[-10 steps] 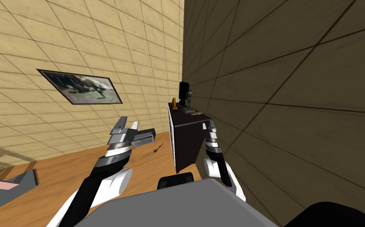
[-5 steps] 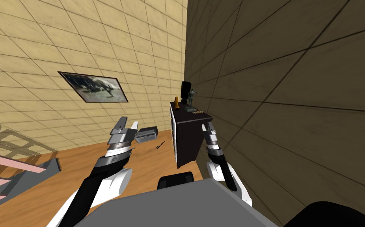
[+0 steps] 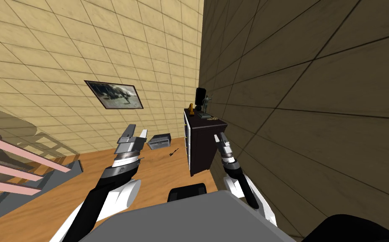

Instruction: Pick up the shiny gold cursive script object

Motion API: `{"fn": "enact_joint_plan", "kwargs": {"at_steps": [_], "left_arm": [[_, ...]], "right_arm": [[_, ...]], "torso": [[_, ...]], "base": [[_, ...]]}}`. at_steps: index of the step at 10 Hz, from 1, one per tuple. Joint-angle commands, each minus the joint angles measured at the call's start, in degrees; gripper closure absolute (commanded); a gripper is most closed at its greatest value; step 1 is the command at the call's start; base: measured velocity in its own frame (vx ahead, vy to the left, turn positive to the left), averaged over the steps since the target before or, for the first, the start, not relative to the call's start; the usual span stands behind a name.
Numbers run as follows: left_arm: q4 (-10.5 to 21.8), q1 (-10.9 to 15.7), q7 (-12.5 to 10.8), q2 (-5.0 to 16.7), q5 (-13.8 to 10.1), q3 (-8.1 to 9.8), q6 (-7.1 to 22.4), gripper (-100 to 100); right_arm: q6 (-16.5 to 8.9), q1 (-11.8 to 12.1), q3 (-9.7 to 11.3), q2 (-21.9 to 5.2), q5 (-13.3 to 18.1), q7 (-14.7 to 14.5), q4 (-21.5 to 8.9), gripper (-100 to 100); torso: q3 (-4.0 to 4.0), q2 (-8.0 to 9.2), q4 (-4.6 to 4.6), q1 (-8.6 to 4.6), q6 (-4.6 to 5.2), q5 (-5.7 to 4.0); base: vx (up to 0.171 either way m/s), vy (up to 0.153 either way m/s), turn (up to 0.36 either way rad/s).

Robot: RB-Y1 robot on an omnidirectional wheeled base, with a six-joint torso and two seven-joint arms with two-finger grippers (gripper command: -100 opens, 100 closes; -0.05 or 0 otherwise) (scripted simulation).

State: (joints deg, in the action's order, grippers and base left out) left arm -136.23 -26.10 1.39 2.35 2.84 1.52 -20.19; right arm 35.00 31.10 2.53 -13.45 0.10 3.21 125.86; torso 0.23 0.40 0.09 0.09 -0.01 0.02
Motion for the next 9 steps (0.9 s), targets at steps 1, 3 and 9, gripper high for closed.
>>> {"fn": "enact_joint_plan", "kwargs": {"at_steps": [1, 3, 9], "left_arm": [[0.0, 0.0, 0.0, 0.0, 0.0, 0.00, 0.0, 0], [0.0, 0.0, 0.0, 0.0, 0.0, 0.00, 0.0, 0], [0.0, 0.0, 0.0, 0.0, 0.0, 0.00, 0.0, 0]], "right_arm": [[1.0, 0.4, 0.5, -2.0, -0.4, -0.6, -0.5, -100], [2.7, 1.2, 1.2, -5.3, -1.5, -1.5, -1.4, -100], [8.1, 3.4, 3.5, -15.9, -4.9, -4.5, -5.2, -100]], "torso": [[0.00, 0.00, 0.00, 0.00, 0.00, 0.00], [-0.03, -0.06, -0.01, -0.03, 0.00, -0.01], [-0.02, -0.05, 0.00, -0.04, 0.00, -0.01]], "base": [[-0.092, 0.029, 0.046], [-0.081, 0.025, 0.093], [-0.087, 0.032, 0.117]]}}
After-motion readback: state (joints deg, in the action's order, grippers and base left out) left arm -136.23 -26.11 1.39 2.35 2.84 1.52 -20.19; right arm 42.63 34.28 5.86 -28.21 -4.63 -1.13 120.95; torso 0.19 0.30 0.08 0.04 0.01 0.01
